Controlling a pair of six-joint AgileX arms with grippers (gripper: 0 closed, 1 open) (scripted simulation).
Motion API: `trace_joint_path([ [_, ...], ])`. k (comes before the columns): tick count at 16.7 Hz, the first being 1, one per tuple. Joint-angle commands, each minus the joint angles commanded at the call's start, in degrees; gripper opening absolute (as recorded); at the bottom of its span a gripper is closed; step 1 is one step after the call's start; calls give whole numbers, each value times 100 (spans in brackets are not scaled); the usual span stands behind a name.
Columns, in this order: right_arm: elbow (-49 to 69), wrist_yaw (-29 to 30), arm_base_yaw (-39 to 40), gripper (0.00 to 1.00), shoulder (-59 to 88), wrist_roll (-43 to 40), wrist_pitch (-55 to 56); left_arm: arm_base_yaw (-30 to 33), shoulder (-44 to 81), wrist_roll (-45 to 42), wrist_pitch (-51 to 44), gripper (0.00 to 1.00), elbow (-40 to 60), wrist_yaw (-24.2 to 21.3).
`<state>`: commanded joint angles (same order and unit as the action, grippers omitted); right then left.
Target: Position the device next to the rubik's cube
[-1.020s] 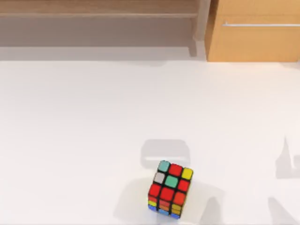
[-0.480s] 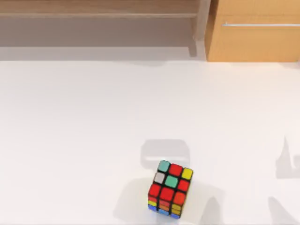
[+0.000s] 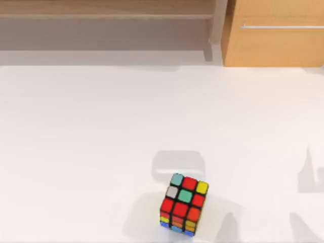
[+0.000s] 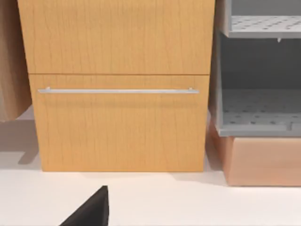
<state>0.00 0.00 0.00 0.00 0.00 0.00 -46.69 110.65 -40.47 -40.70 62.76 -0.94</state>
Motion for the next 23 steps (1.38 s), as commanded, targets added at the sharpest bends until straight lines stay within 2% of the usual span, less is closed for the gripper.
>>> trace_joint_path([
  [9,0,0,0,100,0,0,0,18,-328,47,-513,0,235,-79],
  [15,0,0,0,100,0,0,0,46,-370,65,-526,0,282,-70],
  [19,0,0,0,100,0,0,0,482,-711,465,-574,0,504,-25],
  [23,0,0,0,100,0,0,0,1360,-1025,1269,-651,0,566,14],
])
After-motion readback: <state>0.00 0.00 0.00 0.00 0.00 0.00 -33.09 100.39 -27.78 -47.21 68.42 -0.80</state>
